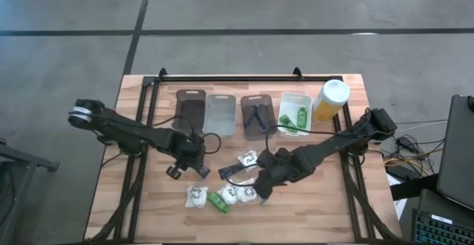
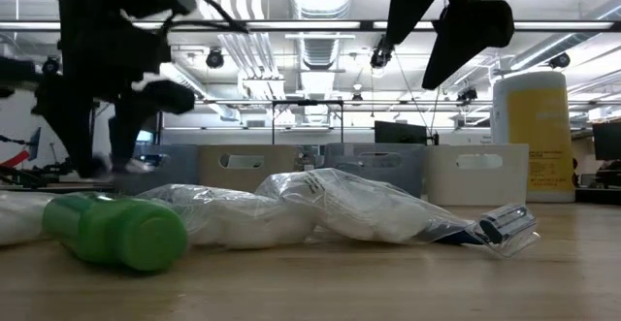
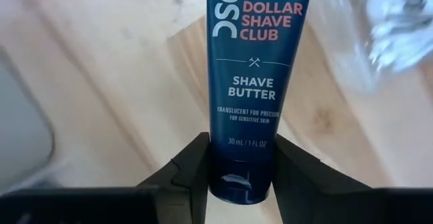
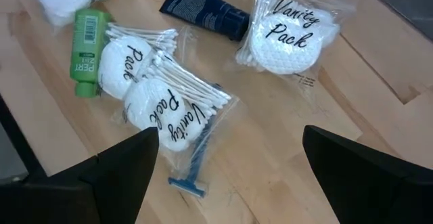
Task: Pick & Place Travel size toiletries
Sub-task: Put the blue shave cream into the left black bin
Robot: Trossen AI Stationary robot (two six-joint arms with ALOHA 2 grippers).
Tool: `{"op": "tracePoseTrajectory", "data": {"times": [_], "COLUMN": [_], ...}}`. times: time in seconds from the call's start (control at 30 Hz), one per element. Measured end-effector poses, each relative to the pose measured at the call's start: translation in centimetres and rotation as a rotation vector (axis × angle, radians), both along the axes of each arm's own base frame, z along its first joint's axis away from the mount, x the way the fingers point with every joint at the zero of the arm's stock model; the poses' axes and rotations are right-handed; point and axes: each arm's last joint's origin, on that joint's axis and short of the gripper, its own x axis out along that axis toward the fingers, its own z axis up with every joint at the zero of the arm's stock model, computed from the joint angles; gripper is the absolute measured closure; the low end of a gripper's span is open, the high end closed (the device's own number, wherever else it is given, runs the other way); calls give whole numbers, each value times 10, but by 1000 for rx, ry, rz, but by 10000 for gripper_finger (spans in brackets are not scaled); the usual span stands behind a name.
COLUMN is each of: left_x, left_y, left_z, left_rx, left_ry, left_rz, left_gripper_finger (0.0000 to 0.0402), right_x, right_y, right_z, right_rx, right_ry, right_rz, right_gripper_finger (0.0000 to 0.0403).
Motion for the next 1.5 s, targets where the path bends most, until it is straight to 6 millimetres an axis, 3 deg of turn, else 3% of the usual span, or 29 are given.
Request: {"op": "tracePoseTrajectory", "data": {"times": [0.33, 0.6, 0.77, 0.9, 1.23, 1.37, 1.5], "left_x": [-19, -44, -59, -59, -46, -44, -40], "left_y": [4, 16, 33, 54, 122, 135, 139], "left_z": [48, 81, 95, 88, 43, 33, 27], "left_rx": [-223, -478, -527, -462, -432, -365, -354], "left_ry": [-136, -323, -530, -569, -464, -415, -388], "left_rz": [498, 1134, 1444, 1597, 1836, 1853, 1884], "left_gripper_finger": [275, 275, 274, 275, 272, 259, 219], "right_x": [-16, -26, -26, -24, -23, -24, -26], "right_y": [-1, -2, -6, -13, -19, -18, -18], "right_z": [16, 34, 37, 36, 39, 39, 39], "right_rx": [-51, -70, -71, -72, -71, -73, -80], "right_ry": [-52, -201, -218, -213, -221, -216, -209], "right_rz": [-145, -336, -361, -390, -410, -407, -401], "right_gripper_finger": [39, 39, 39, 39, 39, 39, 39]}}
